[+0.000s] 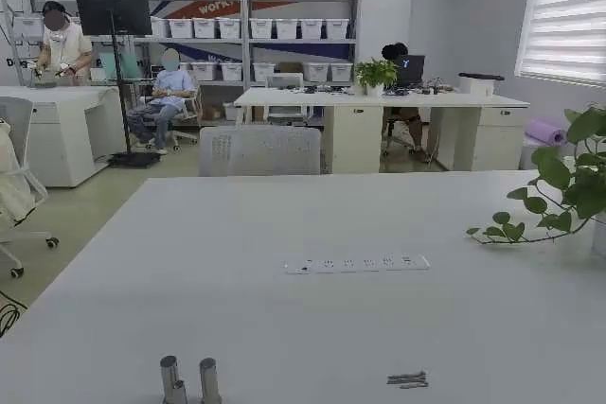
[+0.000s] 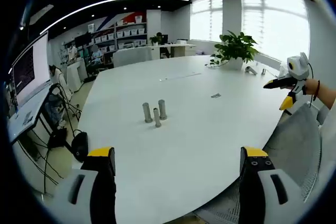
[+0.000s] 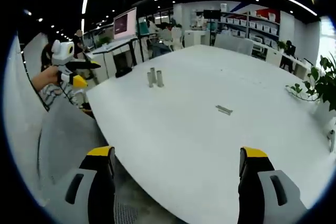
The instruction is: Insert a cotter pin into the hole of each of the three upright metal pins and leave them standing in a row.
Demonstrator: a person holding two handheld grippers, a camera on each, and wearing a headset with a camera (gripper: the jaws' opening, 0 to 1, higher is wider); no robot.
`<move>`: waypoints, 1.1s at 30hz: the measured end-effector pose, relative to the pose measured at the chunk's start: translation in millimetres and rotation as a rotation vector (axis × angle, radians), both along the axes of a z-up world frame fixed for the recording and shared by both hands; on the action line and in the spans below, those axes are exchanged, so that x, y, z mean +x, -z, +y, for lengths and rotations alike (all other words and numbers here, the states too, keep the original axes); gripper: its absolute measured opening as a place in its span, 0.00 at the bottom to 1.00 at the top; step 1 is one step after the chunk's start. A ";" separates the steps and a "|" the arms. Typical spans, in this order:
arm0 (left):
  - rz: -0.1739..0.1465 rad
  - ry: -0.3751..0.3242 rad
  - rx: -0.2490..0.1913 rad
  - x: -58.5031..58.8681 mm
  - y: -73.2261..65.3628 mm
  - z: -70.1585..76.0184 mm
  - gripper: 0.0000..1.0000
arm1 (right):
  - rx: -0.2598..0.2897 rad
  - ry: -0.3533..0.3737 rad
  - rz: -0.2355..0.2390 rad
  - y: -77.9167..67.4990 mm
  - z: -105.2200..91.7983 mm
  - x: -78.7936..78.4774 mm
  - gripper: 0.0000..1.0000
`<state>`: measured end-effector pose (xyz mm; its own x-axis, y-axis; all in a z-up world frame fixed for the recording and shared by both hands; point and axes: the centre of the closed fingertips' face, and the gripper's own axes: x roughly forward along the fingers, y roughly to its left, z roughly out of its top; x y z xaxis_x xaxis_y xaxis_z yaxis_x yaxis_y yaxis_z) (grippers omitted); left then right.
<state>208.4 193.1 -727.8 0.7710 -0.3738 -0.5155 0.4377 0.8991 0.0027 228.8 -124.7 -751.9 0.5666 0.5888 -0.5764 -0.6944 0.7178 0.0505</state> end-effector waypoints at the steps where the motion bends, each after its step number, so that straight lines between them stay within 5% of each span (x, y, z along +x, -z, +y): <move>1: -0.001 0.000 0.000 0.2 -0.2 0.0 0.98 | 0.000 0.001 -0.001 0.0 -0.1 0.3 1.00; 33: -0.004 0.003 -0.006 -2.7 0.3 -3.0 0.96 | 0.000 -0.003 -0.014 -0.6 -0.8 -1.8 1.00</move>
<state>205.7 190.1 -728.2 0.7716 -0.3795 -0.5105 0.4407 0.8976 -0.0011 227.0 -125.5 -751.3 0.5730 0.5901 -0.5687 -0.6970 0.7159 0.0407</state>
